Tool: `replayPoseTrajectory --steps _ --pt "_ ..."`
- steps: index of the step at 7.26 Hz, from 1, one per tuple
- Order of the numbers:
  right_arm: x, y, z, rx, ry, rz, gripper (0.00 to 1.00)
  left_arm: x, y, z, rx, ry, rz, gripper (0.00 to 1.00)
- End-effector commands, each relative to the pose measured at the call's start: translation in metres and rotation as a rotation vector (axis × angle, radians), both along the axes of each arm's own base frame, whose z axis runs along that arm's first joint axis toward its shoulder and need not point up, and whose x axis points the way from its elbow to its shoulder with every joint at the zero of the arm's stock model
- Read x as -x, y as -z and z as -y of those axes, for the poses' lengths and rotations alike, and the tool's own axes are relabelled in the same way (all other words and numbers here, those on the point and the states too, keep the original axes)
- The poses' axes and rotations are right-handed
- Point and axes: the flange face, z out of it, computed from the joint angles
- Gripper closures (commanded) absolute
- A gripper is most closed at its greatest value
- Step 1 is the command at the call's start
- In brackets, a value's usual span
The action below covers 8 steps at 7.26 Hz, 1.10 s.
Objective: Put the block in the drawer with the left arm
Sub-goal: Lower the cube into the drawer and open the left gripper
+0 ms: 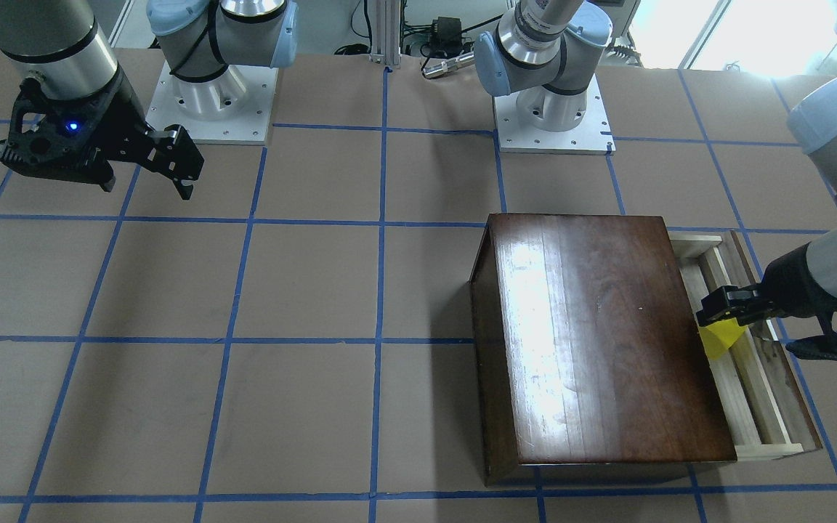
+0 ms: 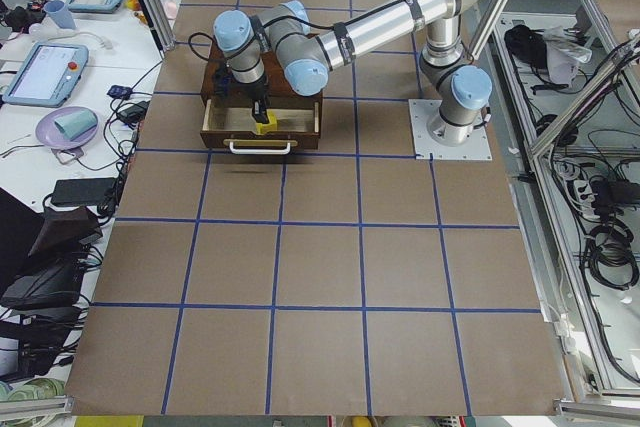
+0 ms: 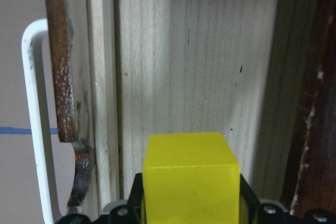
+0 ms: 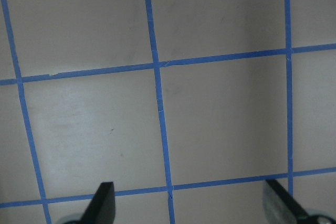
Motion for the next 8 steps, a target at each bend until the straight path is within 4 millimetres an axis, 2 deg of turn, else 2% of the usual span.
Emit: replayPoseTrajectory --steps 1,3,4,8 --pt "0.000 0.000 0.000 0.000 0.000 0.000 0.00 -0.001 -0.009 -0.002 0.011 -0.005 0.005 0.00" --pt "0.000 0.000 0.000 0.000 0.000 0.000 0.00 -0.001 -0.033 -0.009 0.031 -0.006 0.018 0.00" --pt "0.000 0.000 0.000 0.000 0.000 0.000 0.00 0.010 -0.054 -0.019 0.032 0.004 0.018 0.00" --pt "0.000 0.000 0.000 0.000 0.000 0.000 0.00 0.039 -0.146 -0.083 0.072 -0.020 0.049 0.00"
